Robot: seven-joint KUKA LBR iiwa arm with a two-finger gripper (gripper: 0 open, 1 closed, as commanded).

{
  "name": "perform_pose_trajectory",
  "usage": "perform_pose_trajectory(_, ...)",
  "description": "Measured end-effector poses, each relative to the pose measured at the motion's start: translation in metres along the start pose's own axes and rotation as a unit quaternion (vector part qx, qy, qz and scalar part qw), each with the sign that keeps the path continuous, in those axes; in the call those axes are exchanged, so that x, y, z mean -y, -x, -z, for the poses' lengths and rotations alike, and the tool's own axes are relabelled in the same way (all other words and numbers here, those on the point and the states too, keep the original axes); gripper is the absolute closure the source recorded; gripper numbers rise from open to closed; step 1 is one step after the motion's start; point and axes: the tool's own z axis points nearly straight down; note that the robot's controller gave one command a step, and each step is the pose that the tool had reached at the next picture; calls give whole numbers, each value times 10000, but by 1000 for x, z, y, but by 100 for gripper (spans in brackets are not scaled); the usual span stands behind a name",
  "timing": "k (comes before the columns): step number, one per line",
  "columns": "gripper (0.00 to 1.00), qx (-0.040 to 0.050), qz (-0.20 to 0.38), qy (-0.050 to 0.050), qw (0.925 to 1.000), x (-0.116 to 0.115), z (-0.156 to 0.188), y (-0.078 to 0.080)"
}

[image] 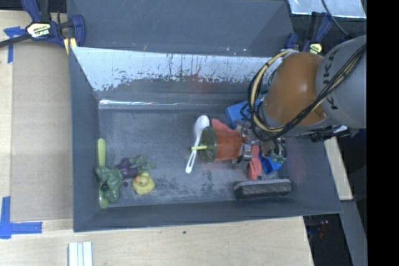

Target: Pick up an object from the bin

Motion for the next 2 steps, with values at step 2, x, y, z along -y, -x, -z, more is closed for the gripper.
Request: perform_pose_trajectory(2,100,-26,-86,1,10000,-1,147,-6)
